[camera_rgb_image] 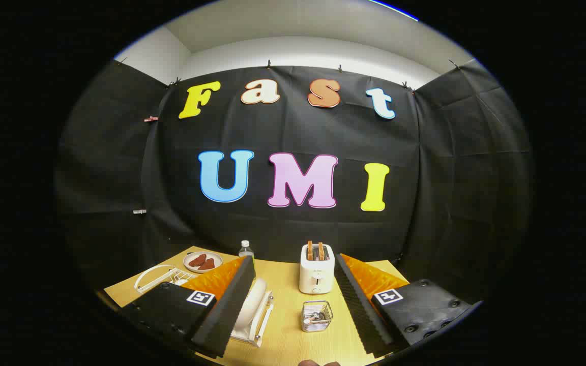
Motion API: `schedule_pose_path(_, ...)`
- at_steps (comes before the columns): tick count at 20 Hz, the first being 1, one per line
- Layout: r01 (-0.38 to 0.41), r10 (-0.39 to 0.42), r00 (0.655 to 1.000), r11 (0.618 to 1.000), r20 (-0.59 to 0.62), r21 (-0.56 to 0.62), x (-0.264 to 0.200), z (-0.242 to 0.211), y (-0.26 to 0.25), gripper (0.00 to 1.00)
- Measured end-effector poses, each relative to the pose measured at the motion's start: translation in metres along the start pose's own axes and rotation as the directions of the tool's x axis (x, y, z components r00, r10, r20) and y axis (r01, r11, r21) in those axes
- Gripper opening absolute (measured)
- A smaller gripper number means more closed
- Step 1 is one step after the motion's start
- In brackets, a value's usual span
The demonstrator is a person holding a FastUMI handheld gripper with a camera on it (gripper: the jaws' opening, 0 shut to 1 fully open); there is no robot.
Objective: Take the plate from the dish rack, then take the spoon from the basket and place it into the plate.
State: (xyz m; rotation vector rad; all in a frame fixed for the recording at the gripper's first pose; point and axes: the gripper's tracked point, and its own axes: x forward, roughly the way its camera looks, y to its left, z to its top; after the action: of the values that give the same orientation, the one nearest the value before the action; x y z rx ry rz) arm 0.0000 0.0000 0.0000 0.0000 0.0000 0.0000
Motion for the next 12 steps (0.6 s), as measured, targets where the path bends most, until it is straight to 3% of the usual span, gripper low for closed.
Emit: schedule_pose_path(12, 0.002, -0.001, 0.997, 1.000, -0.076, 0.012, 0.005, -0.027, 0.003, 0.97)
